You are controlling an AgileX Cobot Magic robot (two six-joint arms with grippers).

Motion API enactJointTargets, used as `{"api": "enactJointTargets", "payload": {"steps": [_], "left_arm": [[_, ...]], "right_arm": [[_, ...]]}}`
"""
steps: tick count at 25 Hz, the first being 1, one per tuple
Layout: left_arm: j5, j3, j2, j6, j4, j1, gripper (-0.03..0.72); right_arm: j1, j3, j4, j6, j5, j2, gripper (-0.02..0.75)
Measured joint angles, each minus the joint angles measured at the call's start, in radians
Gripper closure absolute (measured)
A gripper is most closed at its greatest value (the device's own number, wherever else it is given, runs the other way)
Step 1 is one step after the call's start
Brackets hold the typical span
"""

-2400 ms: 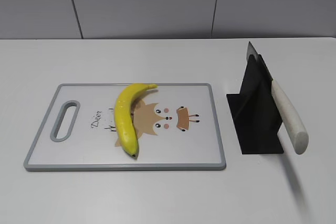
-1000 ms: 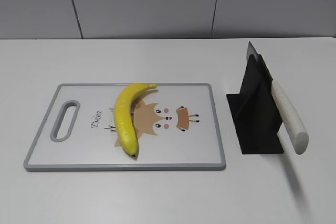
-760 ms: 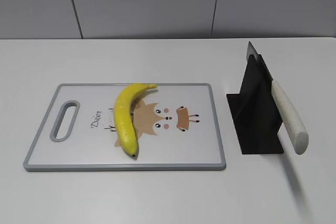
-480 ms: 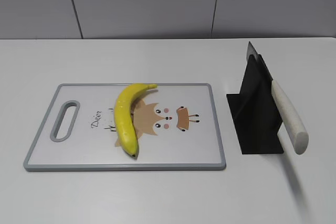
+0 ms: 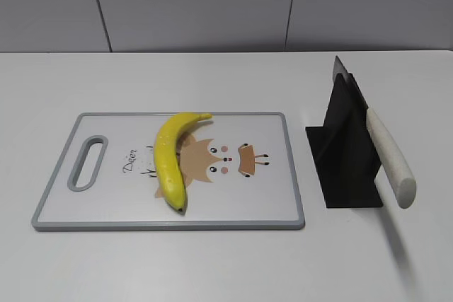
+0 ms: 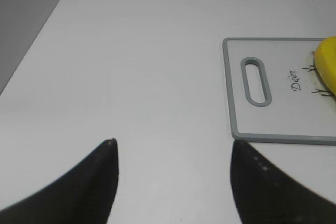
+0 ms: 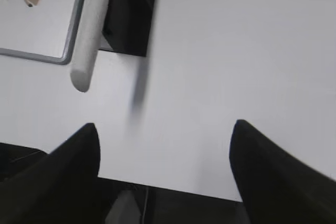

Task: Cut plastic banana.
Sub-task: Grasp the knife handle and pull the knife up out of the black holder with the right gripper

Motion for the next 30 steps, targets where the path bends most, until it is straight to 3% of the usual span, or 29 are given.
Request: {"api": "enactJointTargets", "payload": {"steps": [8, 13, 20, 30], "left_arm": [[0.0, 0.0, 0.0, 0.0, 0.0, 0.0, 0.061], [0.0, 0.0, 0.0, 0.0, 0.0, 0.0, 0.079], [0.0, 0.0, 0.0, 0.0, 0.0, 0.0, 0.093], [0.0, 0.0, 0.0, 0.0, 0.0, 0.0, 0.098]], "right_arm": [[0.005, -0.139, 0.166, 0.013, 0.001, 0.301, 0.144], [0.074, -0.173, 0.223, 0.014, -0.001, 0.475, 0.144], [0.251, -0.178, 0.156, 0.088, -0.035, 0.654, 0.144], [0.274, -0.178, 0.03, 0.214, -0.097, 0.767, 0.162]]}}
